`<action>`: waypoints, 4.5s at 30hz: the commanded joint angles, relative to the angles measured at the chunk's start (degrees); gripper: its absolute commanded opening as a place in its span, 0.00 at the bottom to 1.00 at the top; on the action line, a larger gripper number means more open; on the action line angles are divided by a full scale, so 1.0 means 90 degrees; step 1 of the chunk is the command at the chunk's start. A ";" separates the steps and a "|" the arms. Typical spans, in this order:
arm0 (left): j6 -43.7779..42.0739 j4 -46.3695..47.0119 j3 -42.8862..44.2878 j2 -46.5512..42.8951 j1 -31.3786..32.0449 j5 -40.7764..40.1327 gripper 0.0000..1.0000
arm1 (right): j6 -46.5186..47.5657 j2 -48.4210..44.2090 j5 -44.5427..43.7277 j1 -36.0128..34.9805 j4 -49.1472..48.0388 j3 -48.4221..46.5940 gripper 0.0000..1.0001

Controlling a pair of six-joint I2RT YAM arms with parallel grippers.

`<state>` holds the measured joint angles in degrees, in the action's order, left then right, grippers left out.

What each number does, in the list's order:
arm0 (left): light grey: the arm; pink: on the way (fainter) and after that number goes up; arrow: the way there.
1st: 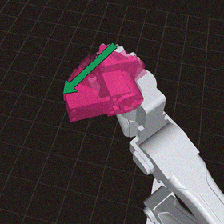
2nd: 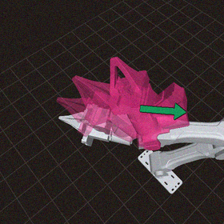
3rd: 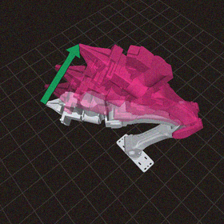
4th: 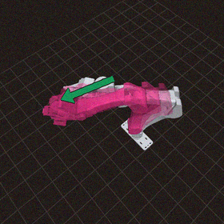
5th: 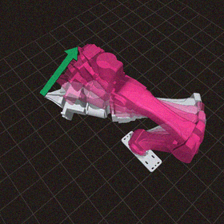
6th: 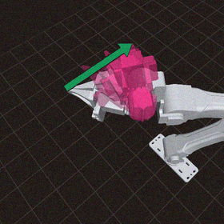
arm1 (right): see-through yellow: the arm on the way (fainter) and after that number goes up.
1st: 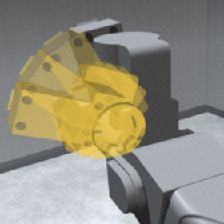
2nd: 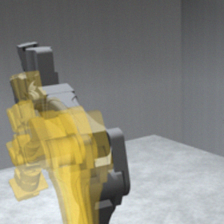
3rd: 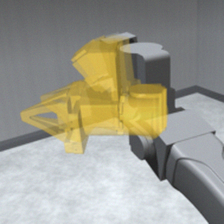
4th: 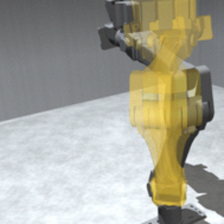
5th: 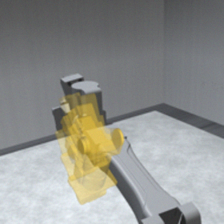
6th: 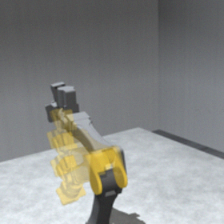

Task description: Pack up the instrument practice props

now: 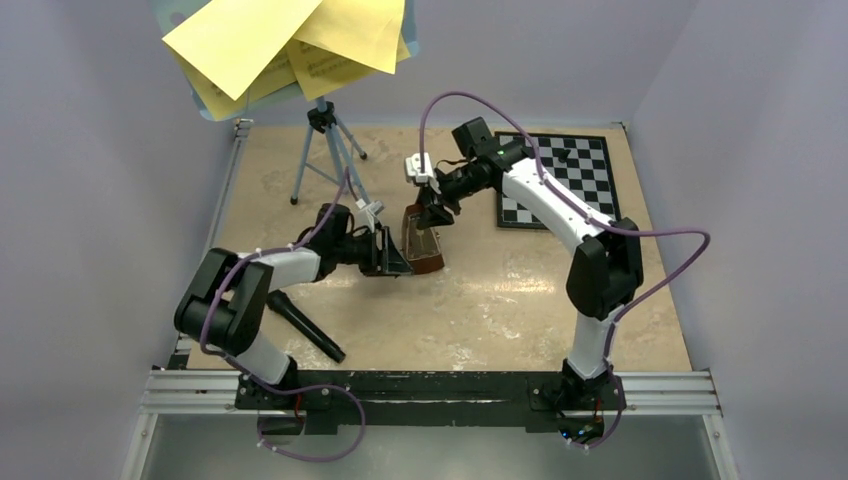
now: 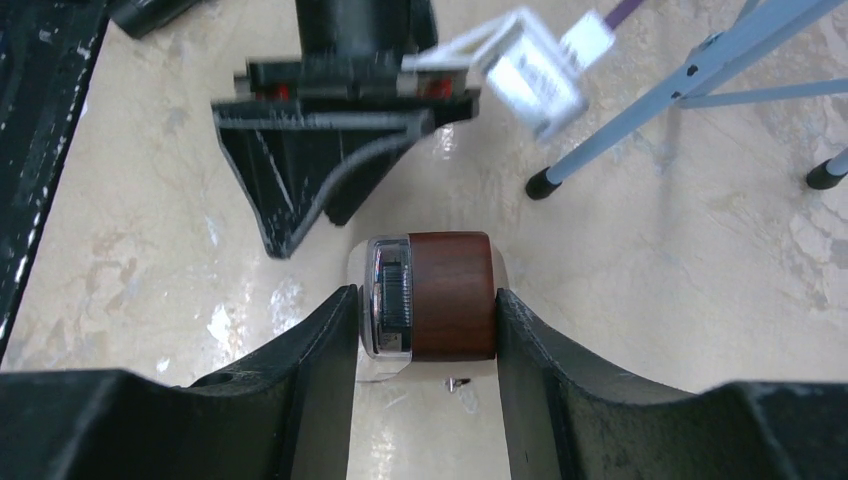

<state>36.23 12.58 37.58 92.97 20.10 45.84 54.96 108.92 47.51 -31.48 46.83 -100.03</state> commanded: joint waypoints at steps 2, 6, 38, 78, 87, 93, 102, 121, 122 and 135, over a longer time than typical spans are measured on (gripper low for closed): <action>-0.1993 -0.0153 -0.0171 -0.1176 -0.0027 0.0144 0.97 | 0.1196 -0.0221 -0.0215 0.0270 0.0682 0.0720 0.00; -0.3774 0.0327 -0.0635 -0.1817 0.0129 0.0086 0.99 | 0.1055 0.0054 -0.0023 0.0296 0.1142 0.0193 0.00; -0.6805 0.1174 -0.0116 -0.0585 0.1327 -0.1406 0.97 | 0.1137 -0.1449 -0.0114 0.1108 0.1171 0.2006 0.00; -0.6452 0.0673 0.0429 0.0219 0.2103 -0.2406 0.64 | 0.0505 -0.1640 -0.0120 0.1341 0.0519 0.2526 0.00; -0.6638 0.0931 0.0369 0.0220 0.2143 -0.2755 0.69 | 0.0506 -0.1532 -0.0164 0.1334 0.0607 0.2402 0.00; -0.6578 0.0988 0.0319 0.0100 0.2148 -0.2641 0.52 | 0.0502 -0.1489 -0.0176 0.1321 0.0628 0.2363 0.00; -0.6079 0.0755 -0.0041 -0.0505 0.2080 -0.3333 0.99 | 0.0424 -0.1683 -0.0106 0.1327 0.0823 0.2230 0.00; -0.6416 -0.1105 0.0447 -0.2069 0.1733 -0.3003 0.99 | 0.1012 -0.3533 -0.1563 0.1939 0.2555 0.2180 0.00; -0.6463 -0.1139 0.0454 -0.2101 0.1694 -0.2979 0.99 | 0.1181 -0.3645 -0.1615 0.2106 0.2631 0.2256 0.00; -0.6880 -0.1776 0.0650 -0.2201 0.1570 -0.2731 0.99 | 0.4238 -0.3946 -0.1314 0.4816 0.4113 0.2161 0.00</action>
<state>-23.20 -2.28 40.93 74.87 34.59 19.31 79.37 73.82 32.51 7.86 78.13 -77.30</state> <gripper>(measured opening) 0.993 0.486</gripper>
